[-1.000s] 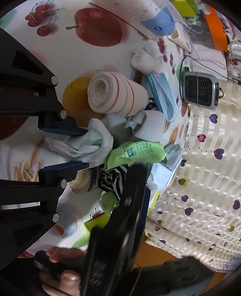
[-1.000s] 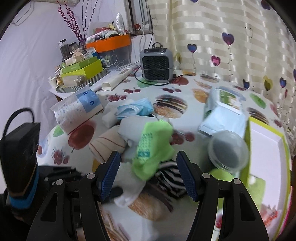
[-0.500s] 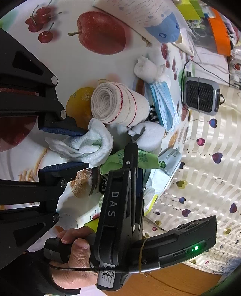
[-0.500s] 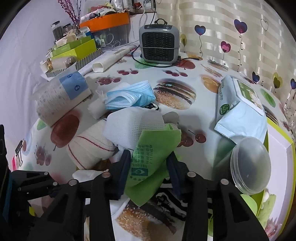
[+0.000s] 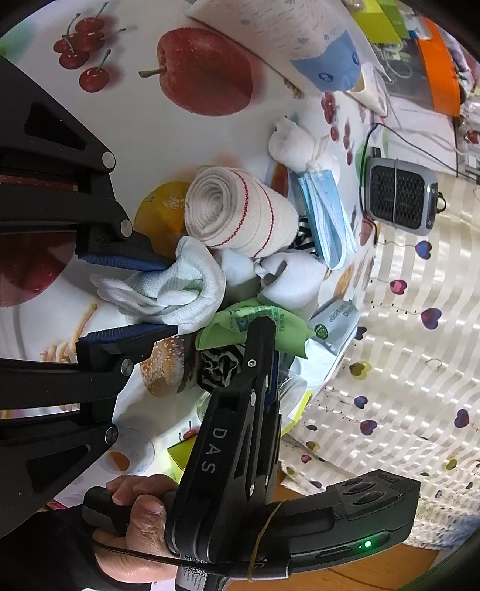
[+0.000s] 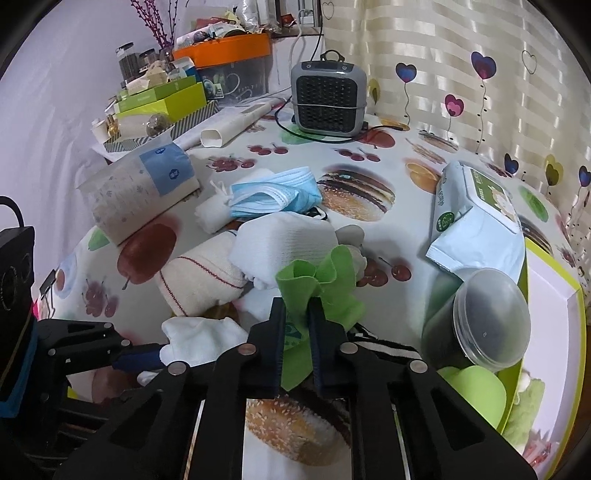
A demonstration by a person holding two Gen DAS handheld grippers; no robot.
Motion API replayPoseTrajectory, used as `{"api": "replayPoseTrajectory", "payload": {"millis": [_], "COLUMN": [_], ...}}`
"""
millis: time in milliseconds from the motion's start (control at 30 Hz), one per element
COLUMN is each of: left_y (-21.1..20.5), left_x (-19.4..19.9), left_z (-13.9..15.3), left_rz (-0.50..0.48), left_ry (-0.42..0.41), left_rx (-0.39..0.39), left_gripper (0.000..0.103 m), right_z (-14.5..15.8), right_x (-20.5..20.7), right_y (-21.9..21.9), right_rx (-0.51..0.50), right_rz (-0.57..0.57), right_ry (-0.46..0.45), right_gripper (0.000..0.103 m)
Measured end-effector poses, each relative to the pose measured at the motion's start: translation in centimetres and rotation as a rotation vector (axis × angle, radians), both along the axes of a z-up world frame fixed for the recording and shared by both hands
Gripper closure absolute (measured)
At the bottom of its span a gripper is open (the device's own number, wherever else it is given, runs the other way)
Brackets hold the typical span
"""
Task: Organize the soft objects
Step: 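Lift the white sock and green sock and carry both toward the white box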
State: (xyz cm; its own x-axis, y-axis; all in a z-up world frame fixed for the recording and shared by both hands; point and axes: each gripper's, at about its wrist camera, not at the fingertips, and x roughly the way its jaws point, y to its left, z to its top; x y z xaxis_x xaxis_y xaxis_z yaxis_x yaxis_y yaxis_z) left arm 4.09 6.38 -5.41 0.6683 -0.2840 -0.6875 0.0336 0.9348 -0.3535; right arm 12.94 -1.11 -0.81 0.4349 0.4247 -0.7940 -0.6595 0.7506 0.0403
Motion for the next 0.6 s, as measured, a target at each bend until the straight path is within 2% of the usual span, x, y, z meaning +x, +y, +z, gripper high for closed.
{"api": "replayPoseTrajectory", "payload": {"millis": [33, 233, 600], "left_y": [0.0, 0.3, 0.6], "left_x": [0.0, -0.3, -1.3], "left_z": [0.0, 0.1, 1.9], "left_rz": [0.001, 0.007, 0.023], "left_ry": [0.001, -0.001, -0.052], "left_rx": [-0.001, -0.001, 0.004], "left_gripper": [0.077, 0.077, 0.078], "right_z": [0.0, 0.1, 3.6], "right_x": [0.0, -0.1, -2.3], "right_y": [0.0, -0.2, -1.0], "right_rx": [0.005, 0.031, 0.137], "right_rz": [0.003, -0.001, 0.018], "right_ry": [0.0, -0.008, -0.079], "right_gripper": [0.098, 0.1, 0.1]}}
